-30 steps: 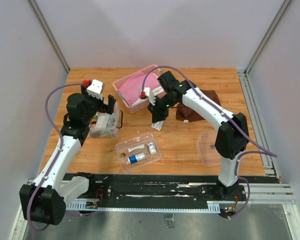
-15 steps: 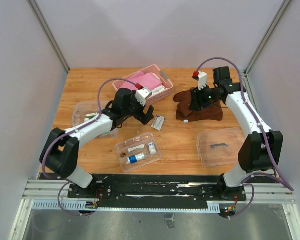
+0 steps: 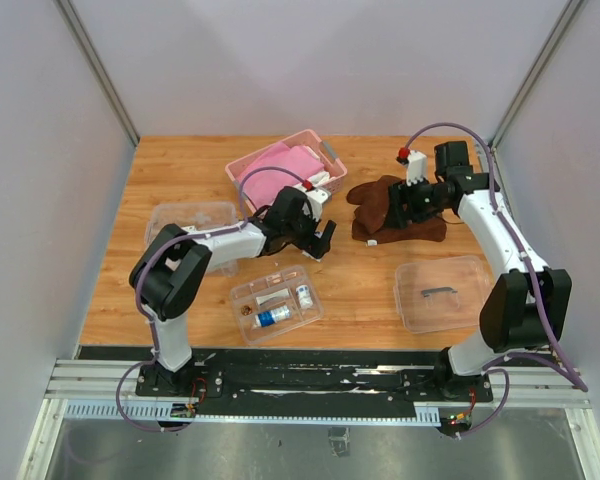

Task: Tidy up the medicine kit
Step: Pick up the medical item at the center of the board.

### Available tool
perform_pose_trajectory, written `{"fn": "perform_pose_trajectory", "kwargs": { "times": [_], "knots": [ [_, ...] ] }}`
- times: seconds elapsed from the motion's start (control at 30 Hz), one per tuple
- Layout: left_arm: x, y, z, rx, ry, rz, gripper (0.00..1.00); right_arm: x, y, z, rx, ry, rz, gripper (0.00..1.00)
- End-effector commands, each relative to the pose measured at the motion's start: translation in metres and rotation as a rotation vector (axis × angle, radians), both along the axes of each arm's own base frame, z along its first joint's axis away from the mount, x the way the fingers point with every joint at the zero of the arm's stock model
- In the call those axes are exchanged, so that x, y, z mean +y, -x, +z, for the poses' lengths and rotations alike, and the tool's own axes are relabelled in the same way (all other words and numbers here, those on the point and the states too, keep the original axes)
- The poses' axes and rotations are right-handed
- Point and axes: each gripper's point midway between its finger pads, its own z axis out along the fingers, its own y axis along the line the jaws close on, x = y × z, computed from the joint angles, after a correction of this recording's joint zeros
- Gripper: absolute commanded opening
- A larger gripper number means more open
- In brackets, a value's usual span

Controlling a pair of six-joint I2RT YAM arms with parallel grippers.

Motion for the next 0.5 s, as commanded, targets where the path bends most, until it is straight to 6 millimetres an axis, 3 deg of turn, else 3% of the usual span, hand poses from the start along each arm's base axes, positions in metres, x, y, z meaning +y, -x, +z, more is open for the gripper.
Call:
{"fn": "perform_pose_trajectory", "kwargs": {
  "times": [0.0, 0.13, 0.3, 0.47],
  "knots": [
    [-0.011, -0.014, 0.0, -0.012, 0.002, 0.05, 0.99, 0.0, 0.003, -0.001, -0.011, -0.016, 0.003, 0.66],
    [-0.017, -0.016, -0.014, -0.008, -0.036, 0.046, 0.99, -0.003, 0.003, -0.003, -0.019, 0.003, 0.003, 0.66],
    [-0.011, -0.021, -0.027, -0.017, -0.087, 0.071, 0.99, -0.002, 0.004, -0.004, -0.025, -0.002, 0.014, 0.66],
    [-0.01, -0.015, -0.038, -0.005, -0.104, 0.065, 0.98, -0.001, 0.003, -0.006, -0.022, -0.005, 0.026, 0.65]
  ]
}}
